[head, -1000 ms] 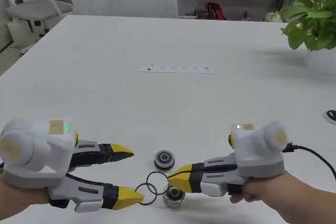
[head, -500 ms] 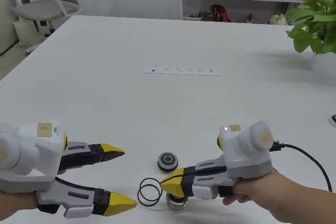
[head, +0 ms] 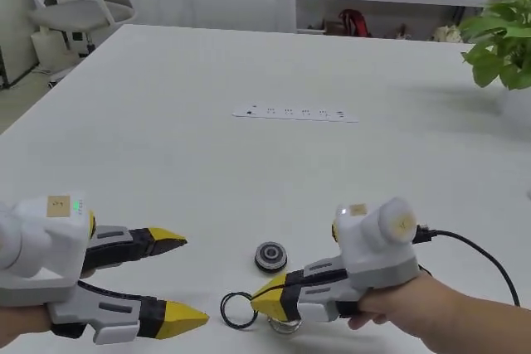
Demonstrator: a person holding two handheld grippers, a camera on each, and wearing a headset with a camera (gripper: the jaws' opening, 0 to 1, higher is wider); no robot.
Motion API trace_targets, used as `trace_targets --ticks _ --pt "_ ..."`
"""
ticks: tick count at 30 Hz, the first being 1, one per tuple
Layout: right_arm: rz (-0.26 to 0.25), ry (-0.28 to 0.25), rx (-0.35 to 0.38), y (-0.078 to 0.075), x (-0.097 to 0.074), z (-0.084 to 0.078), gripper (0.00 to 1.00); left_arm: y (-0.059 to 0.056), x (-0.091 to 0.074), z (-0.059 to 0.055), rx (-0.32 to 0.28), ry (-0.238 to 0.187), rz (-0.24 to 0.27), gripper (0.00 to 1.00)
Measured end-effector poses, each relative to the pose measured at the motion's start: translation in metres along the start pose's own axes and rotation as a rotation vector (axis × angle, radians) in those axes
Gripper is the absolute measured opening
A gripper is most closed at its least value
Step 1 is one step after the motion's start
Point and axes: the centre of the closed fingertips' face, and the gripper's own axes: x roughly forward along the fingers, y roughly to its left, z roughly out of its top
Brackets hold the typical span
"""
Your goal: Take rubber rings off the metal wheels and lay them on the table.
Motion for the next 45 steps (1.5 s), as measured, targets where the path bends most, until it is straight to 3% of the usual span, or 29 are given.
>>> trace_targets --ticks 11,24,36,45 --pt "-0.045 0.010 -0.054 -0.008 -0.003 -0.001 0.06 0.004 0.001 0.000 -0.007 0.000 0.007 0.62" --pt "-0.104 -0.059 -0.039 -0.025 -0.023 0.014 0.12 0.017 0.005 0.008 -0.020 -0.014 0.022 0.60" --pt "-0.195 -0.081 -0.023 -0.050 -0.044 0.015 0.15 0.037 0.022 0.020 -0.028 -0.026 0.033 0.57" --pt "-0.251 -0.070 -0.015 -0.066 -0.049 0.005 0.18 0.044 0.040 0.017 -0.025 -0.001 0.028 0.54"
